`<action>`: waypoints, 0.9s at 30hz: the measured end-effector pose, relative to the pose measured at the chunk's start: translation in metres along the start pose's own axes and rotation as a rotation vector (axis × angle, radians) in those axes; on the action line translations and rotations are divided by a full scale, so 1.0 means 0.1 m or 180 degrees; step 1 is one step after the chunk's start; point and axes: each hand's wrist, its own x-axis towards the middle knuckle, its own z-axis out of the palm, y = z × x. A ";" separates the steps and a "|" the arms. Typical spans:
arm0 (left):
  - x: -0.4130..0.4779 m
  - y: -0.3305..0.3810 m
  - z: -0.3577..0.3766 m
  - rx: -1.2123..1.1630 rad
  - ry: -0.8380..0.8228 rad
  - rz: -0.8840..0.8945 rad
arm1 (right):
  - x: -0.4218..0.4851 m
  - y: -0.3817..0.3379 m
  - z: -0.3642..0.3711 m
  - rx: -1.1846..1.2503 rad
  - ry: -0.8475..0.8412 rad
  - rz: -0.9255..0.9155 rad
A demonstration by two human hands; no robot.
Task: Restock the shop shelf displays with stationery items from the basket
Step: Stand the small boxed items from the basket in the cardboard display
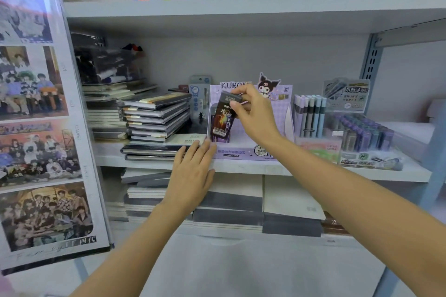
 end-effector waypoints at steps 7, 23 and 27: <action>-0.03 0.01 0.02 0.0013 0.0339 0.0080 | 0.05 0.06 0.06 -0.0572 -0.0582 -0.0271; -0.02 0.03 0.02 -0.0098 0.0242 -0.0022 | -0.13 0.22 0.21 -0.1498 -0.0233 -0.0488; -0.07 0.08 0.02 -0.0496 0.0573 -0.0057 | -0.38 0.16 0.13 -0.1220 -0.0349 -0.0507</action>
